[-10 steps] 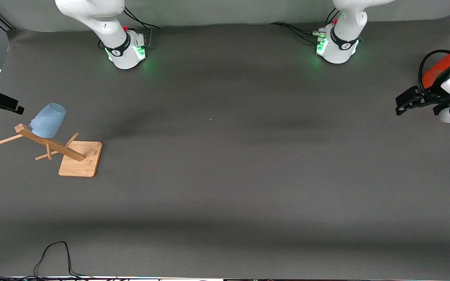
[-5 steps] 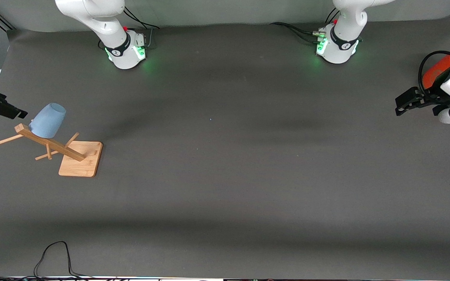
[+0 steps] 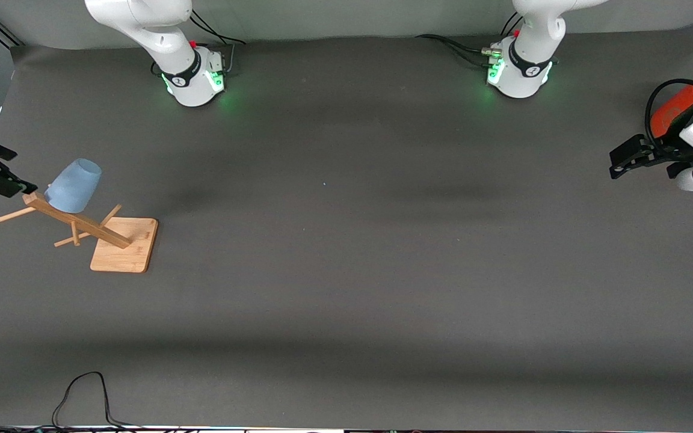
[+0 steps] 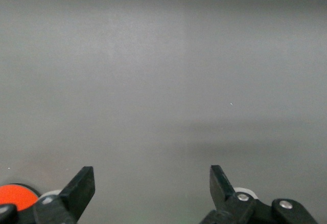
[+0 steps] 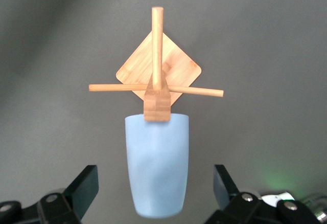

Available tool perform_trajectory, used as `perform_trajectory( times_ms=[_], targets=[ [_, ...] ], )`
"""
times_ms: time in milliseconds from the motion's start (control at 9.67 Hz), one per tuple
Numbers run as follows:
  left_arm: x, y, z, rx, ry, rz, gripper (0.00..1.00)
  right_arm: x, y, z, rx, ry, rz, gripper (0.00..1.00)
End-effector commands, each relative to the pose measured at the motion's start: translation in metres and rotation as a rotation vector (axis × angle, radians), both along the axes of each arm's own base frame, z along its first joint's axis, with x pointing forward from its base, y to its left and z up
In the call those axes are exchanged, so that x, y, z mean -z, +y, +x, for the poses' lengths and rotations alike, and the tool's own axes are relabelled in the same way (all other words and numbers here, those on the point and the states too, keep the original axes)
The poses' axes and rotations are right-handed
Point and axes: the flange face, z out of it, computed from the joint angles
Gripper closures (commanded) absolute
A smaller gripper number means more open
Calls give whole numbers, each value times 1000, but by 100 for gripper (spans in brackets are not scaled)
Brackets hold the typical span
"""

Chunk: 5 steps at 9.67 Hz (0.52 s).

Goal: Rotate and upright cup with both arms
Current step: 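Close the right gripper on the blue cup's base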

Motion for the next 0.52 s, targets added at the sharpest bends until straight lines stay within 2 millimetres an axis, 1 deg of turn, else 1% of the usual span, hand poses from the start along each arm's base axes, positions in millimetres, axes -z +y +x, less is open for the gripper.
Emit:
perform_trajectory(
  times_ms=[0, 103, 414],
  targets=[
    [-5, 0, 3, -11, -11, -6, 0, 23, 9, -16, 20, -30, 9, 0],
    [-5, 1, 3, -12, -11, -6, 0, 35, 9, -19, 21, -29, 11, 0],
    [-5, 0, 3, -13, -11, -9, 0, 65, 12, -21, 35, -55, 34, 0]
  ],
)
